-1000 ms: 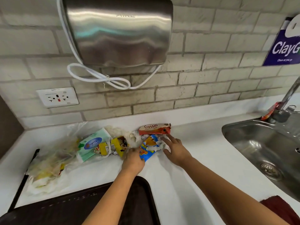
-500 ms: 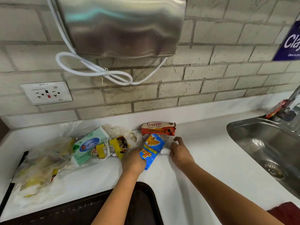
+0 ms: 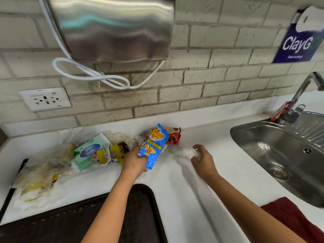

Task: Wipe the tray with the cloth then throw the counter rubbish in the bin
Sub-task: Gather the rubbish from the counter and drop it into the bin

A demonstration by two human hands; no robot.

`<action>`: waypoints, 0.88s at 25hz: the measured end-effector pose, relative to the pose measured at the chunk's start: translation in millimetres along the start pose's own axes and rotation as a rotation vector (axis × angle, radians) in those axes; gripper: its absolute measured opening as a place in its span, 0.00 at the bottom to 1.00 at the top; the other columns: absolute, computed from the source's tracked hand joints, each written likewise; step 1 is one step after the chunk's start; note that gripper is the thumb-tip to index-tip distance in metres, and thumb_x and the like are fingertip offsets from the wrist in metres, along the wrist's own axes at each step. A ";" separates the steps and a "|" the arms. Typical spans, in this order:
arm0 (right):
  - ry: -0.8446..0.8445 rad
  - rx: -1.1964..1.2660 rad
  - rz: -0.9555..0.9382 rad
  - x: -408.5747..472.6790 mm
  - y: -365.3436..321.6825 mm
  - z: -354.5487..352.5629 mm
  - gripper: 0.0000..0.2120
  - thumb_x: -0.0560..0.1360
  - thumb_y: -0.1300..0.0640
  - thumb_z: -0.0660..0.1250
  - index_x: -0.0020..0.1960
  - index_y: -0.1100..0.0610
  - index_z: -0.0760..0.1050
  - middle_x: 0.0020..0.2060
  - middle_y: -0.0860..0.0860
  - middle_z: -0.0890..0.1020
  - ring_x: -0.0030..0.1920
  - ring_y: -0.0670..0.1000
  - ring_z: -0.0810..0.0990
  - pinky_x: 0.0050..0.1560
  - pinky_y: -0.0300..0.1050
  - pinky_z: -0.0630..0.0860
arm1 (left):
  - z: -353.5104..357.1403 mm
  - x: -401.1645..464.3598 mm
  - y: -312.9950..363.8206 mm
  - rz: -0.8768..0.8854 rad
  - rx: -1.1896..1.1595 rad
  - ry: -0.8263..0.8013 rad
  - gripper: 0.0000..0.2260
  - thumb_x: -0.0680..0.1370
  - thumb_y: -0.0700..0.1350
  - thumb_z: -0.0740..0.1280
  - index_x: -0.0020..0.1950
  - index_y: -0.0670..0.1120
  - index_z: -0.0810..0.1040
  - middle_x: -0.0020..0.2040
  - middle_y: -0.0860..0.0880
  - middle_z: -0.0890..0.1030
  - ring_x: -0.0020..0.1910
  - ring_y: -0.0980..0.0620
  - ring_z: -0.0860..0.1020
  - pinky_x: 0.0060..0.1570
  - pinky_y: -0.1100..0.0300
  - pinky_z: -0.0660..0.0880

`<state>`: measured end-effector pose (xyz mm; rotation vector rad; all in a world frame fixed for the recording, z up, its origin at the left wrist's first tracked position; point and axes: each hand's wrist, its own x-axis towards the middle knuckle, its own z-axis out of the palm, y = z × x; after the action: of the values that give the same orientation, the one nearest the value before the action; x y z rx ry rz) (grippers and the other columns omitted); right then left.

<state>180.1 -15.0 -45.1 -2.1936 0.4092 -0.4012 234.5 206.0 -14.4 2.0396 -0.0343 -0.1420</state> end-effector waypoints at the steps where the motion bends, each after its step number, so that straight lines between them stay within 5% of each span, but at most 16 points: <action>1: 0.032 0.028 -0.014 -7.6 -0.8 -11.4 0.16 0.72 0.70 0.61 0.59 0.61 0.73 0.48 0.51 0.75 0.45 0.50 0.73 0.43 0.31 0.64 | 3.0 -9.7 6.5 0.004 -0.057 0.005 0.10 0.74 0.33 0.60 0.50 0.46 0.73 0.46 0.44 0.79 0.39 0.45 0.78 0.27 0.60 0.78; 4: 0.102 0.107 -0.015 -32.5 0.1 -47.4 0.11 0.73 0.67 0.63 0.54 0.63 0.76 0.46 0.53 0.76 0.46 0.51 0.73 0.44 0.34 0.65 | 15.3 -43.2 24.8 0.011 -0.161 0.003 0.11 0.75 0.33 0.61 0.51 0.46 0.74 0.47 0.45 0.79 0.38 0.48 0.77 0.22 0.66 0.75; 8: 0.086 0.269 0.005 -64.7 12.4 -88.3 0.07 0.72 0.63 0.64 0.42 0.51 0.74 0.43 0.56 0.80 0.42 0.54 0.78 0.43 0.47 0.76 | 34.0 -83.5 45.0 -0.003 -0.266 -0.058 0.10 0.75 0.33 0.62 0.53 0.45 0.74 0.47 0.46 0.79 0.37 0.52 0.77 0.23 0.67 0.75; 12: 0.097 0.377 0.005 -97.1 25.6 -133.6 0.12 0.73 0.70 0.61 0.38 0.55 0.72 0.38 0.57 0.79 0.33 0.47 0.77 0.34 0.36 0.77 | 67.5 -127.3 69.3 0.013 -0.286 -0.118 0.10 0.76 0.33 0.62 0.53 0.45 0.74 0.48 0.45 0.78 0.37 0.51 0.77 0.24 0.65 0.75; 15: 0.125 0.401 -0.017 -123.6 39.9 -160.7 0.07 0.72 0.64 0.63 0.38 0.54 0.73 0.34 0.54 0.78 0.28 0.41 0.76 0.35 0.38 0.76 | 95.5 -162.6 85.2 0.083 -0.257 -0.103 0.09 0.76 0.33 0.62 0.54 0.44 0.73 0.45 0.47 0.78 0.36 0.53 0.78 0.25 0.66 0.75; 19: 0.140 0.407 -0.043 -162.6 64.7 -193.4 0.04 0.67 0.56 0.61 0.39 0.50 0.74 0.32 0.49 0.78 0.33 0.48 0.76 0.38 0.48 0.75 | 130.2 -212.2 95.9 0.143 -0.285 -0.080 0.17 0.75 0.31 0.61 0.57 0.50 0.71 0.47 0.48 0.79 0.39 0.54 0.78 0.29 0.64 0.76; 22: 0.158 0.381 -0.136 -198.8 84.5 -217.1 0.08 0.68 0.59 0.60 0.40 0.46 0.72 0.30 0.43 0.76 0.31 0.41 0.73 0.34 0.33 0.69 | 156.2 -261.2 97.3 0.204 -0.285 -0.112 0.26 0.73 0.27 0.57 0.56 0.57 0.70 0.45 0.50 0.80 0.40 0.59 0.79 0.35 0.70 0.74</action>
<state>-101.7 -130.6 -12.4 -1.8282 0.2444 -0.6727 -39.2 45.8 24.3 1.7308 -0.2762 -0.1251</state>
